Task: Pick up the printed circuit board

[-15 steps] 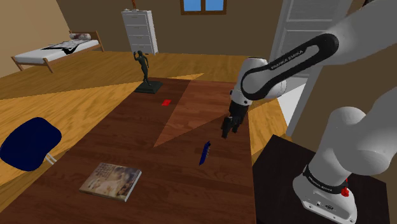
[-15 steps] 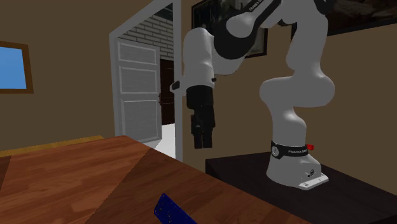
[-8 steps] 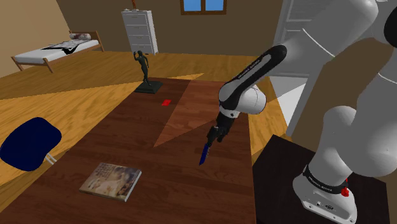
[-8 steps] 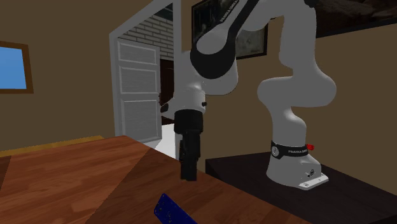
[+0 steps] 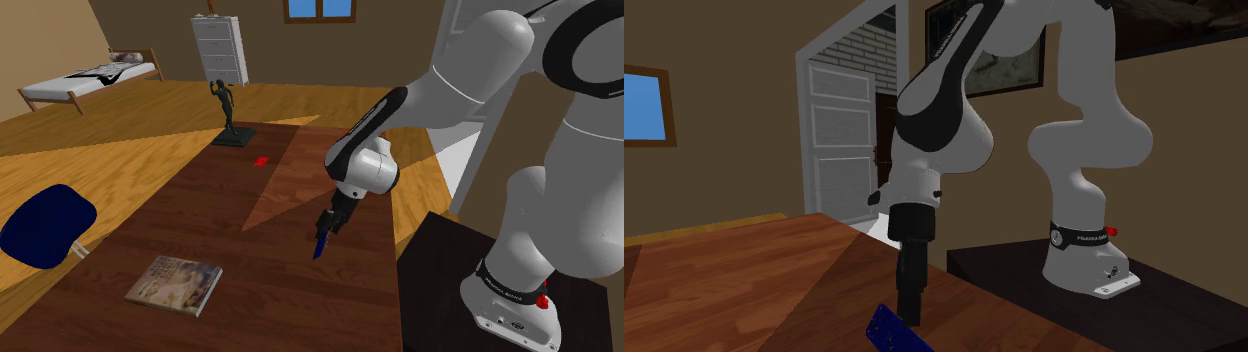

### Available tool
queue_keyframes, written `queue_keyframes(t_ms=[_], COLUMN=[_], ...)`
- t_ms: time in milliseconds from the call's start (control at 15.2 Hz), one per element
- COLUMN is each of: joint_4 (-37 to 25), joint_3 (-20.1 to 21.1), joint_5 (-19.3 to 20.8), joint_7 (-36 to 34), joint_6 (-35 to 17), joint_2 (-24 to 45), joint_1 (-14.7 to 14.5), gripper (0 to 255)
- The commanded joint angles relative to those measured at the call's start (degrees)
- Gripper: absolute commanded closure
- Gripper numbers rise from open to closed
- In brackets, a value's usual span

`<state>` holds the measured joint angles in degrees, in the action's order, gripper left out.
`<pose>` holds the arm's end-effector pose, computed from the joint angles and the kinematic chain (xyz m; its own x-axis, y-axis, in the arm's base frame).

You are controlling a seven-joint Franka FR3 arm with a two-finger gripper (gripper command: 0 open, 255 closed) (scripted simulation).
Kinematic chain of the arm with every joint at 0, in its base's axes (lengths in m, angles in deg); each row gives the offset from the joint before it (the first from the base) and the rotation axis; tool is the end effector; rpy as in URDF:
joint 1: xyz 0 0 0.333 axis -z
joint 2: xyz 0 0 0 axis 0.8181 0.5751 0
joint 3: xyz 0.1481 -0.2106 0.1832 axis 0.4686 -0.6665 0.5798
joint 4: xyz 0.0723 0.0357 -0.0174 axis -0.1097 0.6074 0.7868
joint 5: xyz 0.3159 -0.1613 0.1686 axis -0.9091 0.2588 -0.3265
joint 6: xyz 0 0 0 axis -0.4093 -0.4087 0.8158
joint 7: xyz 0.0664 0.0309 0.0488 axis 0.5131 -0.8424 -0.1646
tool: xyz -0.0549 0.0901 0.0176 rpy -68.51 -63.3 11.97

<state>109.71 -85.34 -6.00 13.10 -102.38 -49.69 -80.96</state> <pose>0.4226 0.0875 0.2238 0.9874 -0.1032 0.1197 -0.0337 -0.8774 -0.4786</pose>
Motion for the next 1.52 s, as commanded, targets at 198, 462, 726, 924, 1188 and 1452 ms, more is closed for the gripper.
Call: queue_keyframes(t_ms=[198, 462, 726, 924, 1188, 1452], joint_4=[-0.93, -0.91, -0.89, -0.24, 0.92, 1.83], joint_3=[0.48, 0.45, 0.43, 0.15, -0.40, -0.73], joint_5=[-4.14, -4.10, -4.03, -1.23, 4.30, 9.86], joint_7=[3.99, 4.01, 3.96, 1.10, -4.26, -9.60], joint_6=[-0.39, -0.36, -0.35, -0.17, 0.44, 1.37], joint_2=[2.75, 2.73, 2.69, 0.73, -2.96, -6.56], joint_1=[0.13, 0.15, 0.16, -0.04, -0.13, 0.10], gripper=[255, 255, 255, 255, 255, 255])
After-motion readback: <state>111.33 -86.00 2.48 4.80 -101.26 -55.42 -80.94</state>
